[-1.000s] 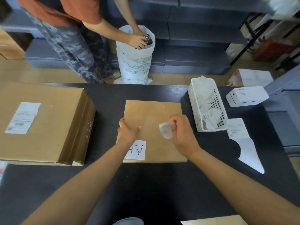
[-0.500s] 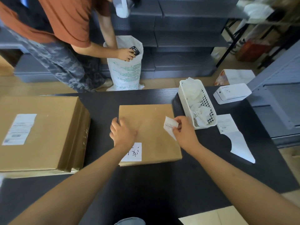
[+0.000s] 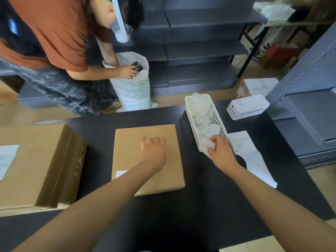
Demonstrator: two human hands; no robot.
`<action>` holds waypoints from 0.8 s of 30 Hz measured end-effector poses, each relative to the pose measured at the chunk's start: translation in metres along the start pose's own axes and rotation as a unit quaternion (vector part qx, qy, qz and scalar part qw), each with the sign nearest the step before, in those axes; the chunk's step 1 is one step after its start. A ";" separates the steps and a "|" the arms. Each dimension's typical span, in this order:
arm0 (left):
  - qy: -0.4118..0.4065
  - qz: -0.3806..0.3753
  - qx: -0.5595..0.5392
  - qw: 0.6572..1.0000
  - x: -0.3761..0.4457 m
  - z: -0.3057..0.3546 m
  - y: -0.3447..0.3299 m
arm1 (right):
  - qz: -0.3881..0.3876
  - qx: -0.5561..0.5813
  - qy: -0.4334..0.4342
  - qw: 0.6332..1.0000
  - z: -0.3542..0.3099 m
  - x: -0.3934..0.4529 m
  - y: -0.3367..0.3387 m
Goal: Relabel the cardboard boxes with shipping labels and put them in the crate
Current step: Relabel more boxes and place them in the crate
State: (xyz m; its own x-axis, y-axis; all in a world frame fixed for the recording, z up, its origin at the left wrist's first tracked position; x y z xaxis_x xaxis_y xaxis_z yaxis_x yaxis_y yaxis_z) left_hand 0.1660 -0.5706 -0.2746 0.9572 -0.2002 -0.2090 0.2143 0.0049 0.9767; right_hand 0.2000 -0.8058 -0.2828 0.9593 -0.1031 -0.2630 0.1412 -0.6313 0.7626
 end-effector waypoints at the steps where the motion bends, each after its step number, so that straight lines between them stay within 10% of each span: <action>1: -0.001 0.000 0.000 1.000 0.005 0.010 0.001 | 0.000 -0.003 -0.002 1.000 0.009 0.009 0.007; 14: 0.078 0.019 -0.077 0.994 0.069 0.118 0.002 | -0.102 -0.035 0.088 0.990 0.033 0.099 0.029; 24: 0.117 0.026 -0.099 0.988 0.077 0.113 -0.004 | -0.018 -0.363 0.195 0.911 0.014 0.108 -0.003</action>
State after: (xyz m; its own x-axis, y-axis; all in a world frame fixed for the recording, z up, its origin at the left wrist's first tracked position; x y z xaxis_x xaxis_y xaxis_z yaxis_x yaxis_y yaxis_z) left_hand 0.2170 -0.6970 -0.2892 0.9817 0.0365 -0.1870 0.1757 0.2057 0.9627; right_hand 0.2999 -0.8256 -0.3216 0.9450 0.2778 -0.1728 0.1621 0.0613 0.9849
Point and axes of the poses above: each hand's wrist, its own x-axis towards the middle knuckle, its own y-axis out of the back of the hand, z = x × y, the point moved 3 cm from there along x, towards the middle knuckle, and after that the axes turned 10 degrees about -y, right-handed, at the moved point
